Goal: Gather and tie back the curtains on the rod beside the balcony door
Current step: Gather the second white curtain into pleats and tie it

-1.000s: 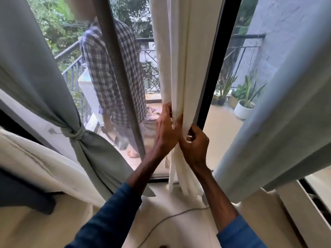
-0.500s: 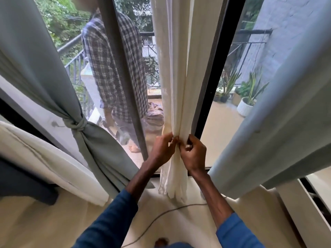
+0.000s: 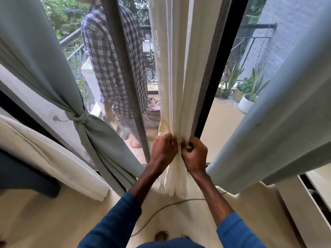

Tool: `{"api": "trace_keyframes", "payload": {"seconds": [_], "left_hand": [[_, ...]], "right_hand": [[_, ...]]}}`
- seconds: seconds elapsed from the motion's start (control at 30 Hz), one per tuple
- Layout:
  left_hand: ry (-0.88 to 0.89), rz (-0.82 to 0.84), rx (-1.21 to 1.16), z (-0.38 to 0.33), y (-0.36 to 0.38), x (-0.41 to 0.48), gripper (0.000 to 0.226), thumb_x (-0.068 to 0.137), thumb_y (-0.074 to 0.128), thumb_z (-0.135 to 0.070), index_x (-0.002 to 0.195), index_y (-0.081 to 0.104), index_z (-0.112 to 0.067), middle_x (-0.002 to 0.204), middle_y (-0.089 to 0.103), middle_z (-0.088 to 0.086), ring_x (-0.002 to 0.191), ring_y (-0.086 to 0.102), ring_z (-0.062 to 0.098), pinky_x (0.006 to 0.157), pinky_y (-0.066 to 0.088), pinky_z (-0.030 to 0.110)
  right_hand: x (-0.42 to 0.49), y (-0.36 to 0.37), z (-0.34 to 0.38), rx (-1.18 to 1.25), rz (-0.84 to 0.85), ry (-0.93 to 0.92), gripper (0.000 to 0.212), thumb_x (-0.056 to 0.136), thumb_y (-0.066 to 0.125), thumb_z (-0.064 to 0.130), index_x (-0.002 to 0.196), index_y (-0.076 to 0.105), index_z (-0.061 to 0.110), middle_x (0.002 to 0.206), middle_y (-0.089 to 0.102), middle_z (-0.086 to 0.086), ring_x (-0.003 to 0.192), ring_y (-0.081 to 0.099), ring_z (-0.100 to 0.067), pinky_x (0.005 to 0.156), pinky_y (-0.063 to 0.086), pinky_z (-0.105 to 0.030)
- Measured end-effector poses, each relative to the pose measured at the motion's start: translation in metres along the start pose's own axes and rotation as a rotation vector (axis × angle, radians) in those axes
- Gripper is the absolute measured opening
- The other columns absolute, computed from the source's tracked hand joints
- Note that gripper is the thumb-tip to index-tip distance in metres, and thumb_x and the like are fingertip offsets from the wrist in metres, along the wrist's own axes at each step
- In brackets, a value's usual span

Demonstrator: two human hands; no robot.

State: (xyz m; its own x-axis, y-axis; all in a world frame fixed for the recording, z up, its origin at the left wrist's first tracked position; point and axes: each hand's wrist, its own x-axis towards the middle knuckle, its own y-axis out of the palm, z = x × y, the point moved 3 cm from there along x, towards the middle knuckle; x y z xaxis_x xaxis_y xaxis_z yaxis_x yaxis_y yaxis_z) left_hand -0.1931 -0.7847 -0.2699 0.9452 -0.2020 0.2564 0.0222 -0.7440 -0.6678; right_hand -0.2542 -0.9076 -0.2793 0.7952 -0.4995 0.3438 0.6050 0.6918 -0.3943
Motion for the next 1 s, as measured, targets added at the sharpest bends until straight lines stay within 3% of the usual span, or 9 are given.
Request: {"api": "trace_keyframes", "payload": {"seconds": [0.1, 0.2, 0.27, 0.33, 0.5, 0.6, 0.7, 0.87, 1.0], "left_hand": [[-0.008, -0.015, -0.002, 0.000, -0.004, -0.005, 0.037, 0.094, 0.058, -0.020, 0.060, 0.052, -0.008, 0.053, 0.053, 0.006, 0.045, 0.045, 0.028, 0.045, 0.031, 0.028], [0.009, 0.019, 0.023, -0.005, -0.004, -0.007, 0.036, 0.095, 0.058, -0.017, 0.060, 0.052, -0.012, 0.053, 0.052, -0.003, 0.042, 0.045, 0.012, 0.041, 0.036, 0.018], [0.006, 0.098, 0.016, -0.005, 0.001, -0.005, 0.026, 0.092, 0.058, -0.014, 0.067, 0.064, -0.010, 0.063, 0.066, 0.002, 0.051, 0.060, 0.016, 0.050, 0.054, 0.032], [0.036, 0.189, 0.046, -0.008, 0.001, -0.004, 0.019, 0.088, 0.055, -0.013, 0.074, 0.067, -0.012, 0.070, 0.070, 0.004, 0.059, 0.065, 0.020, 0.057, 0.058, 0.038], [0.190, 0.379, 0.106, -0.017, -0.010, 0.004, 0.024, 0.087, 0.049, -0.020, 0.080, 0.072, -0.018, 0.077, 0.072, -0.001, 0.067, 0.064, 0.021, 0.062, 0.056, 0.038], [0.149, 0.241, 0.053, 0.003, -0.021, 0.018, 0.036, 0.077, 0.048, -0.019, 0.097, 0.078, -0.025, 0.094, 0.078, -0.009, 0.084, 0.072, 0.011, 0.076, 0.059, 0.030], [-0.100, 0.005, -0.021, 0.040, -0.025, 0.022, 0.021, 0.079, 0.063, -0.025, 0.098, 0.071, -0.025, 0.093, 0.075, -0.010, 0.076, 0.070, 0.008, 0.073, 0.060, 0.034], [-0.133, 0.078, 0.062, 0.058, -0.009, 0.038, 0.072, 0.075, 0.080, -0.037, 0.134, 0.040, -0.024, 0.125, 0.054, 0.004, 0.098, 0.062, 0.023, 0.081, 0.055, 0.039], [-0.026, 0.134, 0.203, 0.056, -0.002, 0.054, 0.025, 0.088, 0.064, -0.034, 0.113, 0.058, -0.033, 0.102, 0.073, 0.004, 0.091, 0.068, 0.033, 0.071, 0.057, 0.045]], "right_hand": [[0.001, -0.006, -0.001, -0.023, -0.048, 0.016, 0.005, 0.083, 0.074, -0.001, 0.083, 0.068, -0.001, 0.079, 0.064, -0.012, 0.073, 0.057, 0.015, 0.058, 0.036, 0.004], [-0.007, 0.005, 0.007, 0.023, 0.080, -0.009, 0.008, 0.090, 0.074, 0.013, 0.095, 0.069, 0.008, 0.087, 0.065, 0.003, 0.077, 0.061, 0.011, 0.065, 0.044, 0.000], [-0.014, 0.011, 0.014, 0.038, 0.204, -0.054, 0.023, 0.086, 0.078, 0.013, 0.106, 0.069, 0.012, 0.096, 0.066, 0.009, 0.081, 0.062, 0.006, 0.072, 0.048, -0.004], [-0.016, 0.011, 0.017, 0.012, 0.250, -0.090, 0.033, 0.079, 0.080, 0.012, 0.110, 0.068, 0.009, 0.096, 0.069, 0.006, 0.078, 0.060, 0.002, 0.071, 0.045, -0.001], [-0.001, 0.000, 0.012, -0.133, 0.146, -0.054, 0.019, 0.086, 0.076, 0.020, 0.102, 0.074, 0.009, 0.088, 0.078, -0.008, 0.072, 0.070, -0.018, 0.064, 0.045, -0.012], [0.010, -0.006, 0.007, -0.209, 0.089, -0.006, 0.014, 0.089, 0.070, 0.020, 0.081, 0.074, 0.009, 0.072, 0.074, -0.010, 0.054, 0.057, -0.020, 0.051, 0.031, -0.009], [0.011, -0.012, 0.000, -0.219, 0.046, 0.068, 0.018, 0.088, 0.070, 0.020, 0.071, 0.068, 0.013, 0.065, 0.071, -0.003, 0.052, 0.052, -0.013, 0.055, 0.035, -0.021], [0.003, -0.013, 0.009, -0.162, 0.135, 0.007, 0.016, 0.084, 0.071, 0.011, 0.069, 0.069, 0.015, 0.050, 0.050, 0.021, 0.055, 0.057, 0.007, 0.053, 0.033, -0.003], [0.005, -0.015, -0.001, -0.191, 0.140, -0.003, 0.014, 0.084, 0.070, 0.017, 0.071, 0.070, 0.014, 0.055, 0.059, 0.012, 0.055, 0.059, -0.003, 0.054, 0.043, -0.016]]}}
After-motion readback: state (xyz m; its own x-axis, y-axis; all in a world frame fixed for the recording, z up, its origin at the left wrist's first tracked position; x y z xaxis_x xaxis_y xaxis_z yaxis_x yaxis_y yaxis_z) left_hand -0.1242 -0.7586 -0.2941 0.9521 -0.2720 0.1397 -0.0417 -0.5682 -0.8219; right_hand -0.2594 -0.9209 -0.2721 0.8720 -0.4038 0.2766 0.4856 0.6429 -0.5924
